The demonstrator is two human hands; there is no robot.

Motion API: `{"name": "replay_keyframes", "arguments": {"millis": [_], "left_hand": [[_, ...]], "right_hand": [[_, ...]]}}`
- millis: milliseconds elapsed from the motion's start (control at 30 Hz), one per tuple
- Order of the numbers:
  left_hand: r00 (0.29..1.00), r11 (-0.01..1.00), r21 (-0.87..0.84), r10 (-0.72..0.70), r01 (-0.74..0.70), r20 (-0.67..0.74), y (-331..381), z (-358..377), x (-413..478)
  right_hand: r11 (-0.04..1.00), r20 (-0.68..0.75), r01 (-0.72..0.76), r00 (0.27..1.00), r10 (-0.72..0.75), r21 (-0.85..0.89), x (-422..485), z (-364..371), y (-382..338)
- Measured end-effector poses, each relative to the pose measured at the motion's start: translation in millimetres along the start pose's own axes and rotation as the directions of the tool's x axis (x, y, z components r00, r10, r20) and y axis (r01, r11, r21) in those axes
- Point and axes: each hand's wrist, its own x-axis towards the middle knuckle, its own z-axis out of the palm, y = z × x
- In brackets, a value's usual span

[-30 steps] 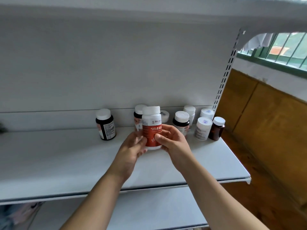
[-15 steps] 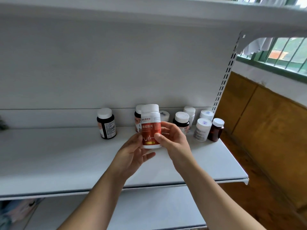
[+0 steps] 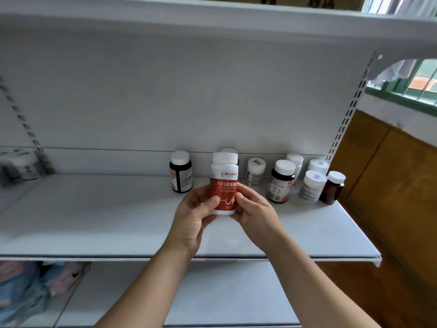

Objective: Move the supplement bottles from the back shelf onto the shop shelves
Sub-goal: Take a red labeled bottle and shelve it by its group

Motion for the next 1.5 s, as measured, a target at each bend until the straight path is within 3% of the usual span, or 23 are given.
{"name": "replay_keyframes", "arguments": {"millis": [167,367,633,900,1033,1300,1500], "left_hand": [[0.995,0.999,0.037,0.036,-0.032,-0.097,21.2,-33.9,-23.9],[0.966,0.989,0.06,0.143,-0.133,-0.214,49.6,-82.0,-79.1],[0.834,0.963,0.133,0.271,-0.236,-0.481,90.2,-141.5,-192.5],[0.721,0.934,0.207,0.355,-0.29,-0.595,143.5,-217.9,-303.2],[0.685,0.928,0.241,0.372,-0.283,-0.627,172.9,-275.3,-335.8],[0.7,0.921,0.295,0.386,-0.254,-0.601,252.0,-416.3,-367.3],[0.74,0.928,0.293,0.363,-0.231,-0.566,288.1,-509.0,-336.4]], "right_hand": [[1.0,0.083,-0.022,0.996,0.023,-0.02,0.5,37.8,22.6],[0.997,0.28,-0.057,0.958,0.067,-0.043,-12.0,95.4,46.8],[0.985,0.501,-0.106,0.85,0.16,-0.135,-55.4,194.0,100.2],[0.977,0.658,-0.13,0.723,0.211,-0.17,-103.0,318.6,159.9],[0.977,0.688,-0.133,0.694,0.212,-0.167,-110.7,385.4,197.0],[0.982,0.681,-0.145,0.708,0.187,-0.119,-98.2,526.4,268.7],[0.983,0.644,-0.144,0.743,0.182,-0.112,-45.4,591.7,318.5]]}}
